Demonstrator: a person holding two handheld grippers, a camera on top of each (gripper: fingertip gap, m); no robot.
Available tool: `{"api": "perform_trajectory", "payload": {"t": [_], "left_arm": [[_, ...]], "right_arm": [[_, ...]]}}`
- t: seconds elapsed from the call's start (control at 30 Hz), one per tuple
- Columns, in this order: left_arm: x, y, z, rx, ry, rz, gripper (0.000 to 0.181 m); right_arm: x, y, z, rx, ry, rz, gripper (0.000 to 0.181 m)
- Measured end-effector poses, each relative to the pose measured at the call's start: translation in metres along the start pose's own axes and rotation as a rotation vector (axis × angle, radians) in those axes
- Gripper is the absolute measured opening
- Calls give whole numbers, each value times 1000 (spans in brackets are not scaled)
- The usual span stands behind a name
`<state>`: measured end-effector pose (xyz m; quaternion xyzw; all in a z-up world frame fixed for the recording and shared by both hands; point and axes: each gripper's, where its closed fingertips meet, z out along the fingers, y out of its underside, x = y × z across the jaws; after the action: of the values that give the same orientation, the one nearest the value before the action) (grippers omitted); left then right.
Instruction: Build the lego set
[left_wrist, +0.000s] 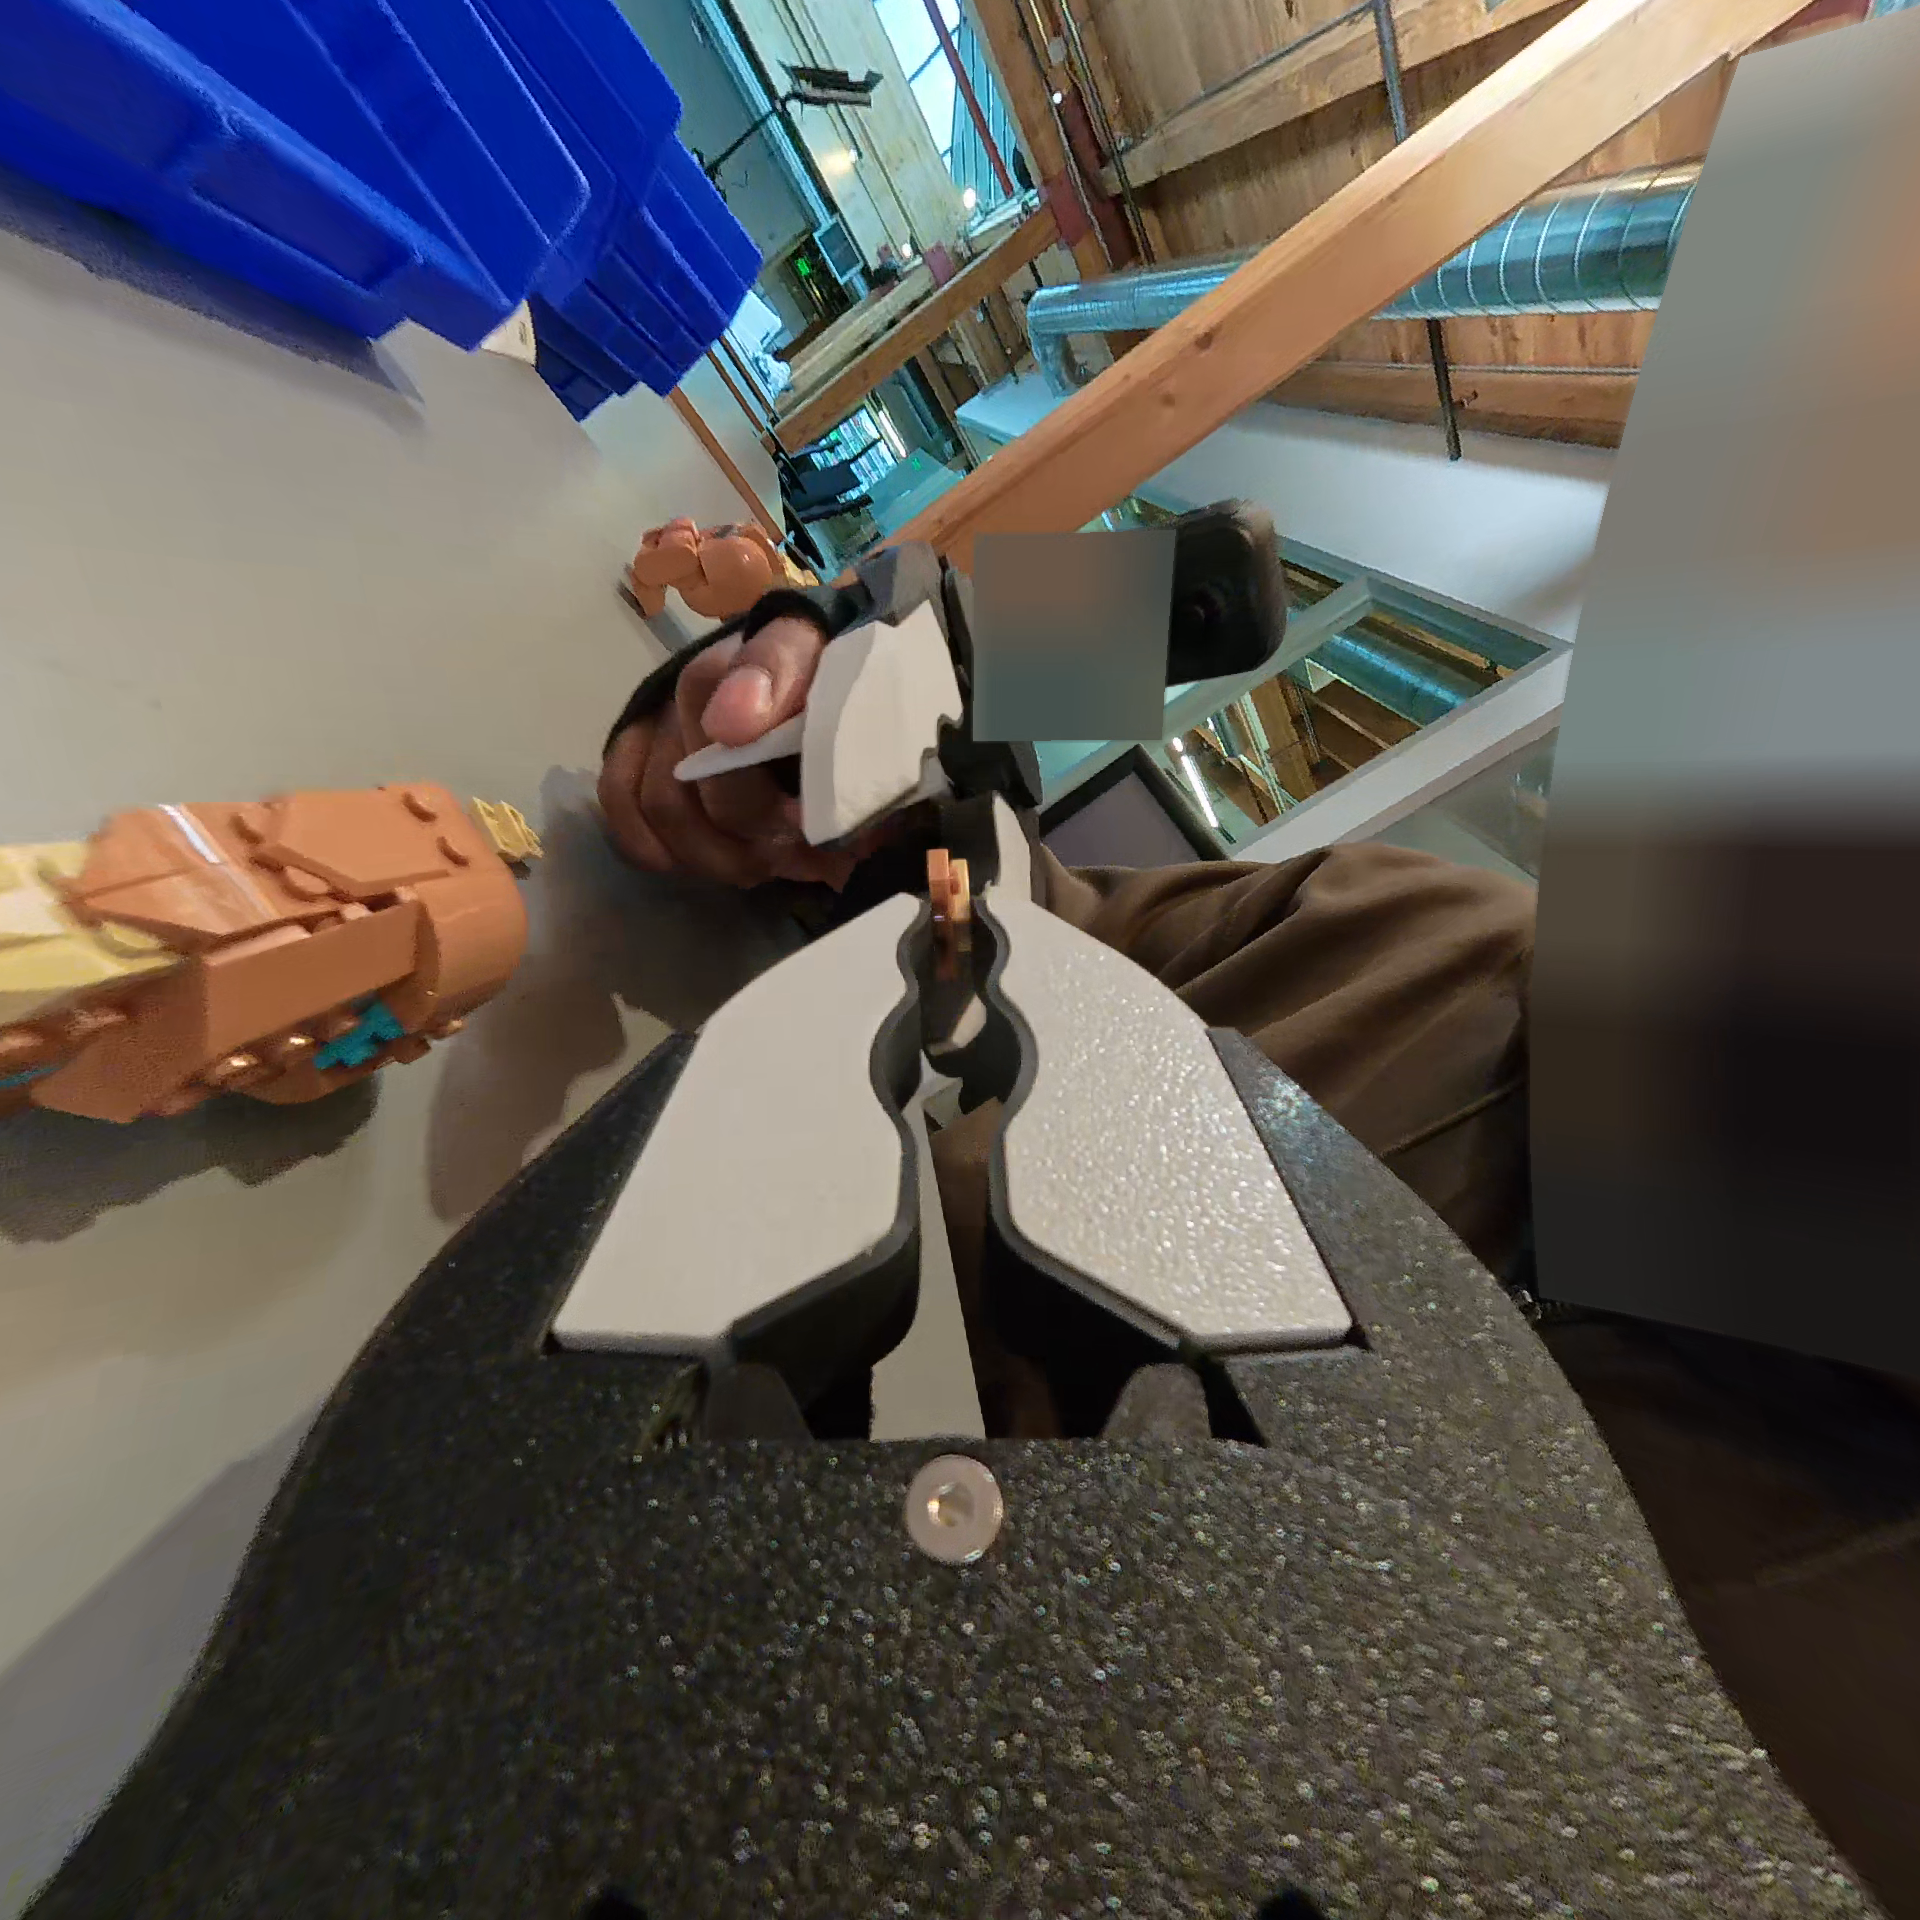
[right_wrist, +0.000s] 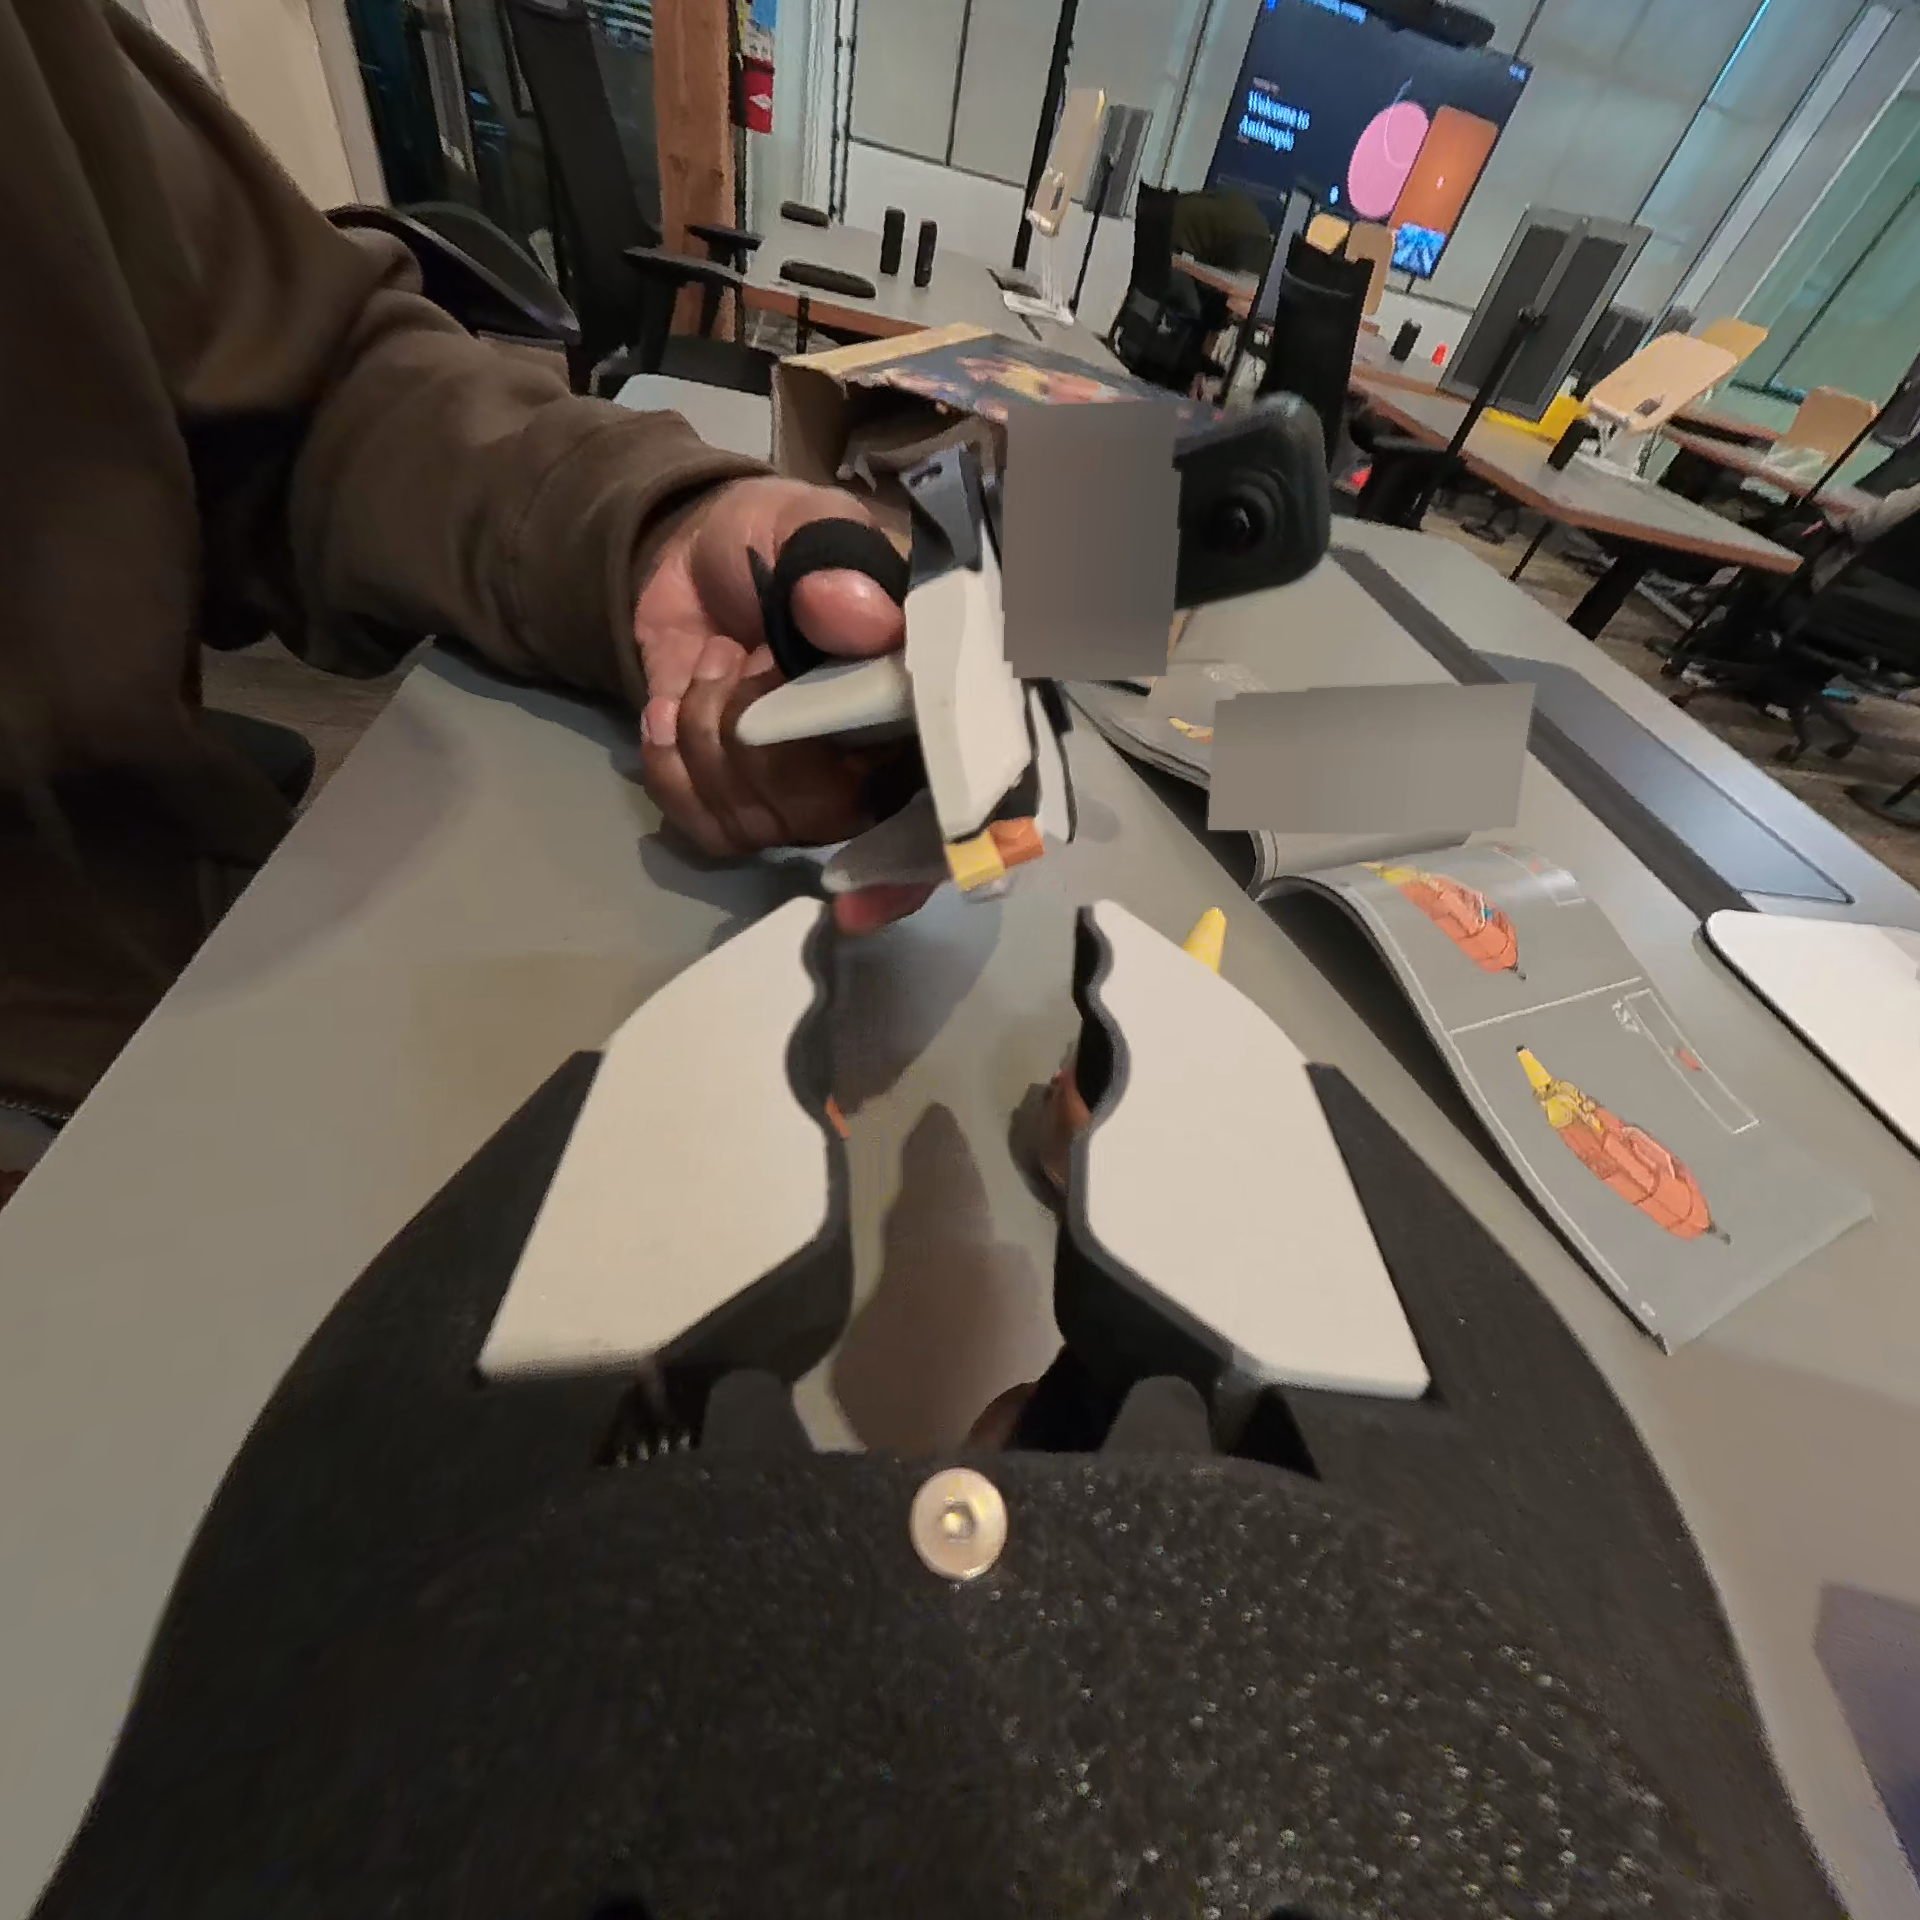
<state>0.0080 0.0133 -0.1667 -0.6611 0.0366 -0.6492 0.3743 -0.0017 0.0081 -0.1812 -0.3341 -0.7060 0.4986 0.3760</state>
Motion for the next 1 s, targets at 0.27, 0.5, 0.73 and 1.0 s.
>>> {"api": "perform_trajectory", "payload": {"t": [0.27,0.5,0.73,1.0], "left_arm": [[-14,-20,-23,55,-121,102,6],[-24,-9,-30,-54,-189,167,6],[-27,-2,-32,-98,-217,188,7],[-29,-4,-33,-92,-230,197,7]], "right_arm": [[-11,26,-1,-190,-75,12,63],[-34,54,8,-455,-155,95,39],[-31,74,19,-580,-60,131,32],[-35,72,27,-597,-56,229,32]]}}
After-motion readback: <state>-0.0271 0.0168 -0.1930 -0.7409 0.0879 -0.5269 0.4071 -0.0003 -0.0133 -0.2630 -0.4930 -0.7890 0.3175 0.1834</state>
